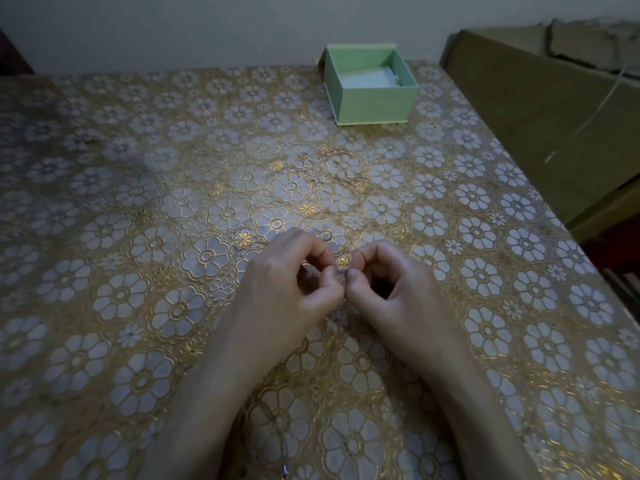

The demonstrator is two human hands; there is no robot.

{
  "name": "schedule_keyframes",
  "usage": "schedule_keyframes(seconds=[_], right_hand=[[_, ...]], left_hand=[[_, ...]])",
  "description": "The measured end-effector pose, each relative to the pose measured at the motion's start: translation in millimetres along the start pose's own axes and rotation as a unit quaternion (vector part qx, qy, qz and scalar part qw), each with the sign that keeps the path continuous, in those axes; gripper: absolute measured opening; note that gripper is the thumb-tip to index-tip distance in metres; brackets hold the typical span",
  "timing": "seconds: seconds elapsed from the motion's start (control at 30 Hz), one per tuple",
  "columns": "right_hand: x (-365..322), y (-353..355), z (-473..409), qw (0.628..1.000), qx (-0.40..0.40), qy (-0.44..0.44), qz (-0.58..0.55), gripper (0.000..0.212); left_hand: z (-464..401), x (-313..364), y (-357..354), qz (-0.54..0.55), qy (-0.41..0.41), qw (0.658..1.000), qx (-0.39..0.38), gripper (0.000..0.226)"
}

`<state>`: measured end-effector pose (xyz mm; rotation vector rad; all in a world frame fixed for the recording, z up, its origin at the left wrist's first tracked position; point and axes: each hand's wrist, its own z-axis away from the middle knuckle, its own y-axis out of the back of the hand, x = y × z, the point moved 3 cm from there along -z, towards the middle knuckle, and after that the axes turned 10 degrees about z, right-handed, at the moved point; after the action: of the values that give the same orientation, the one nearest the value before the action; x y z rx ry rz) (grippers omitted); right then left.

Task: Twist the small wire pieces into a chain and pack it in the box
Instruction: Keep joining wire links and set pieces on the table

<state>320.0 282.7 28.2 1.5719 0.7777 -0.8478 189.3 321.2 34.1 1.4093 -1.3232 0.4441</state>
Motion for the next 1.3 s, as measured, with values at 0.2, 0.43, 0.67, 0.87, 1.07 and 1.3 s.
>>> schedule_keyframes(seconds=[0.2,0.43,0.67,0.87,1.07,1.3], right_hand=[[0.3,1.2,0.4,0.999,-0.037,-0.003,-0.029,0.006],[0.8,7.0,0.0,0.985,-0.048,-0.026,-0.165,0.009],[-1.9,1.3,1.1,0.99,-0.075,-0.012,-0.117,0.01],[-3.0,0.7,1.5,0.991,-0.074,-0.018,-0.109,0.013],[-0.5,1.2,0.7,0.99,-0.062,-0.03,-0.127,0.01],[-0.6,1.4,0.1,0.989,-0.052,-0.022,-0.135,0.009]], left_hand=[[0.8,2.1,2.9,0.121,0.104,0.987,0.012,0.004],[1.5,3.5,2.9,0.111,0.106,0.988,-0.032,0.005],[-2.3,3.8,2.8,0.246,0.162,0.956,-0.005,0.017],[-2.1,-1.4,1.2,0.352,0.222,0.908,0.044,0.005],[-2.0,0.8,-1.6,0.379,0.249,0.89,0.04,0.021],[-2.1,2.8,-5.5,0.482,0.308,0.818,0.056,0.022]])
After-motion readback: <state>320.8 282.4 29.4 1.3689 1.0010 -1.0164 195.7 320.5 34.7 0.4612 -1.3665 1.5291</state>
